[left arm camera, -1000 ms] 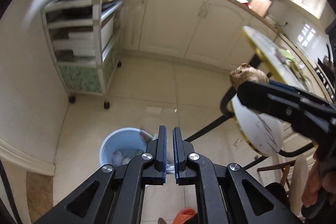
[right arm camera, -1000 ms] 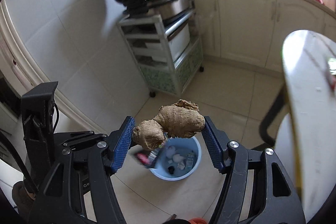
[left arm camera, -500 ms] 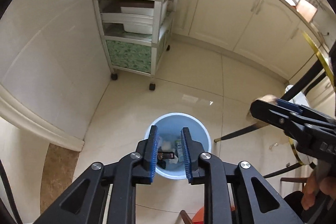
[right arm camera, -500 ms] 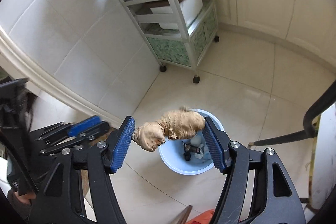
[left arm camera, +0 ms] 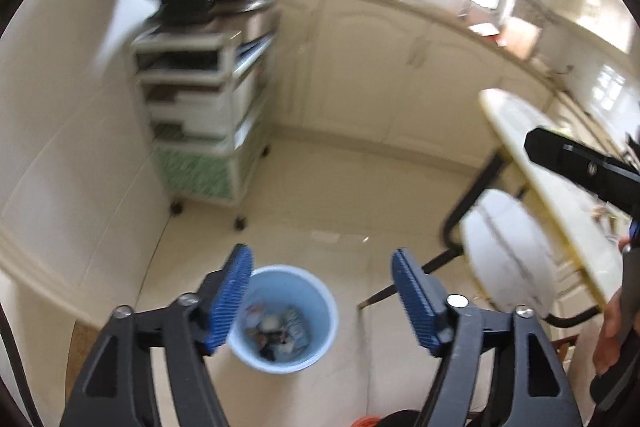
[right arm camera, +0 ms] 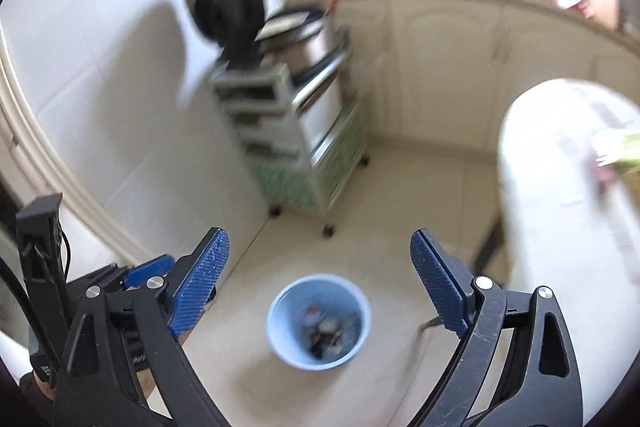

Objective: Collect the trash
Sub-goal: 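Move both open tools back to the table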

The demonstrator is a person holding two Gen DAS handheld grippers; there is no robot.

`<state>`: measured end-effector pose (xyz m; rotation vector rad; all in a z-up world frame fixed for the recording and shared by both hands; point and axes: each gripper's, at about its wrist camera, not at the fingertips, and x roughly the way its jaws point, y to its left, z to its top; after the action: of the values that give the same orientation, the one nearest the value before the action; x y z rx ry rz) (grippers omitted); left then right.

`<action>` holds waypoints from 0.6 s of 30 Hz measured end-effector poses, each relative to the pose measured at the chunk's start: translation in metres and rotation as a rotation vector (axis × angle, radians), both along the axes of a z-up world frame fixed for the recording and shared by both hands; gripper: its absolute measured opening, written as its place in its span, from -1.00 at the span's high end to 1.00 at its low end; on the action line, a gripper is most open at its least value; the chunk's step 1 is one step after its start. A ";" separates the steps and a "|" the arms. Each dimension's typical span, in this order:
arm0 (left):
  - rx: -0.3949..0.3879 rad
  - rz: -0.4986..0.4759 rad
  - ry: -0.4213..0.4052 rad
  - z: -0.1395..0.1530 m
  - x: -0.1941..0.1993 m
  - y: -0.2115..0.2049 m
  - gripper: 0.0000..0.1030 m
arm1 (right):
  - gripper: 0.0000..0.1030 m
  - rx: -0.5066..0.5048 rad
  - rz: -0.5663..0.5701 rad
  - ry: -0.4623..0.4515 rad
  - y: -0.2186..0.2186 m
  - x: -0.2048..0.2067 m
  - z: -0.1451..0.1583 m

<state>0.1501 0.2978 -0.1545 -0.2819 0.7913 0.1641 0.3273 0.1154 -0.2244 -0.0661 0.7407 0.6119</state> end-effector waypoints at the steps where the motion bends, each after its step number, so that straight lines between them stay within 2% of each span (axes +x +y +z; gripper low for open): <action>1: 0.002 -0.026 -0.021 0.008 -0.001 -0.012 -0.45 | -0.81 0.006 -0.034 -0.031 -0.021 -0.003 0.013; 3: 0.020 -0.076 -0.052 0.019 -0.006 -0.036 -0.52 | -0.85 0.002 -0.091 -0.066 -0.054 -0.006 0.029; 5: 0.039 -0.121 -0.076 0.028 -0.003 -0.061 -0.67 | -0.87 -0.004 -0.168 -0.099 -0.097 -0.010 0.043; 10: 0.054 -0.243 -0.110 0.050 0.004 -0.124 -0.72 | -0.87 -0.052 -0.386 -0.107 -0.205 -0.008 0.050; 13: 0.059 -0.314 -0.102 0.053 0.020 -0.164 -0.75 | -0.87 -0.101 -0.485 -0.053 -0.259 0.001 0.039; 18: 0.086 -0.408 -0.067 0.055 0.062 -0.218 -0.76 | -0.86 -0.116 -0.535 0.090 -0.315 0.023 0.012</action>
<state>0.2118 0.0795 -0.0992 -0.0410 0.7576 -0.1939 0.3499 -0.1998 -0.2123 0.0530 0.8396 0.0616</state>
